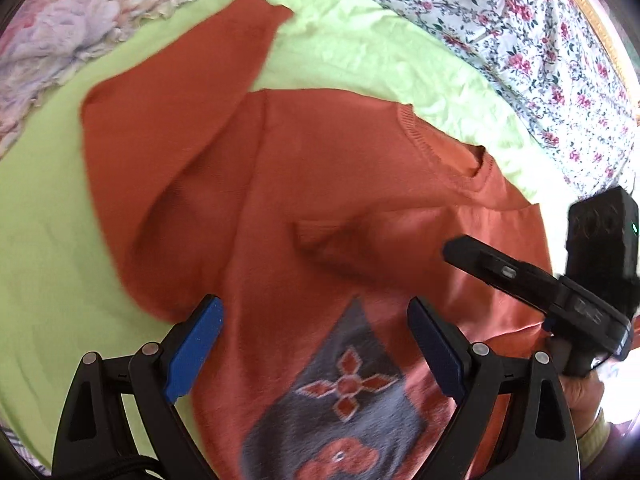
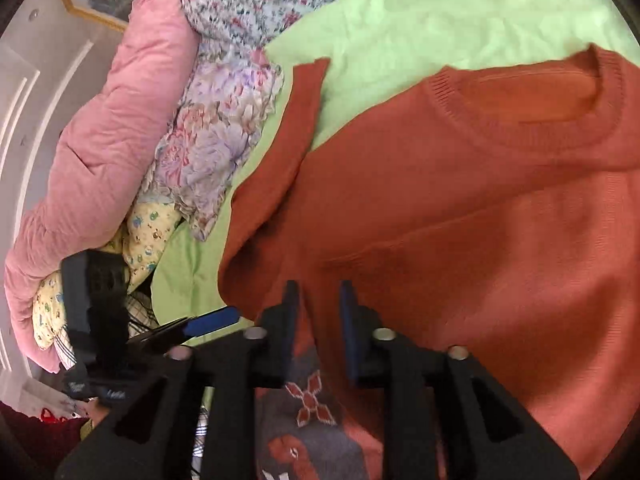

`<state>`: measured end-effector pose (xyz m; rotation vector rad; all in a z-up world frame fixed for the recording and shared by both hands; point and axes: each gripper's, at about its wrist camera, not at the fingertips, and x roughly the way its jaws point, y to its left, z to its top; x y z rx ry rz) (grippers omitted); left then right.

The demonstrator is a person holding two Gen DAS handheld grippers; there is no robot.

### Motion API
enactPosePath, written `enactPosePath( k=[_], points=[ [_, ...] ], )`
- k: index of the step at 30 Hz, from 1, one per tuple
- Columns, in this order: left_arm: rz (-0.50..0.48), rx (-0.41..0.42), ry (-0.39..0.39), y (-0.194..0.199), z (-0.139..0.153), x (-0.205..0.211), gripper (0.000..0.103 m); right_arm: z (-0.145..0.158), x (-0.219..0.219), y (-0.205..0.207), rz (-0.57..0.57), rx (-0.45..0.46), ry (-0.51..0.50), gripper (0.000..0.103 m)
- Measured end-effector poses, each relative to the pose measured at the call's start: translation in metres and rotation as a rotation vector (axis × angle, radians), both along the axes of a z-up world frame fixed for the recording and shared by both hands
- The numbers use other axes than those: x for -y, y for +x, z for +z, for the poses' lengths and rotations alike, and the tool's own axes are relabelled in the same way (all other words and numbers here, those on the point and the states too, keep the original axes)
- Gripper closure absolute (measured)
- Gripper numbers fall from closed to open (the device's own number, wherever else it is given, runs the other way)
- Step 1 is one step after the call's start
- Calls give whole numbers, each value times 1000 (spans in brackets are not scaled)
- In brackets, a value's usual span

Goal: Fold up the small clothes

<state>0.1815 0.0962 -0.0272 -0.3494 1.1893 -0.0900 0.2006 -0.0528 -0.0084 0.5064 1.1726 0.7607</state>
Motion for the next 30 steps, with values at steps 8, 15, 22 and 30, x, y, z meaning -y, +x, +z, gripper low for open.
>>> enactPosePath(
  k=[8, 15, 22, 30],
  points=[
    [-10, -114, -39, 38, -39, 27, 10, 27, 86, -17, -178, 57, -20, 71],
    [-135, -20, -31, 43, -31, 55, 99, 33, 150, -38, -334, 74, -67, 71],
    [-105, 146, 63, 37, 7, 34, 100, 40, 204, -51, -500, 115, -213, 60],
    [-62, 117, 127, 47, -9, 19, 100, 17, 250, -17, -570, 63, -429, 44]
  ],
)
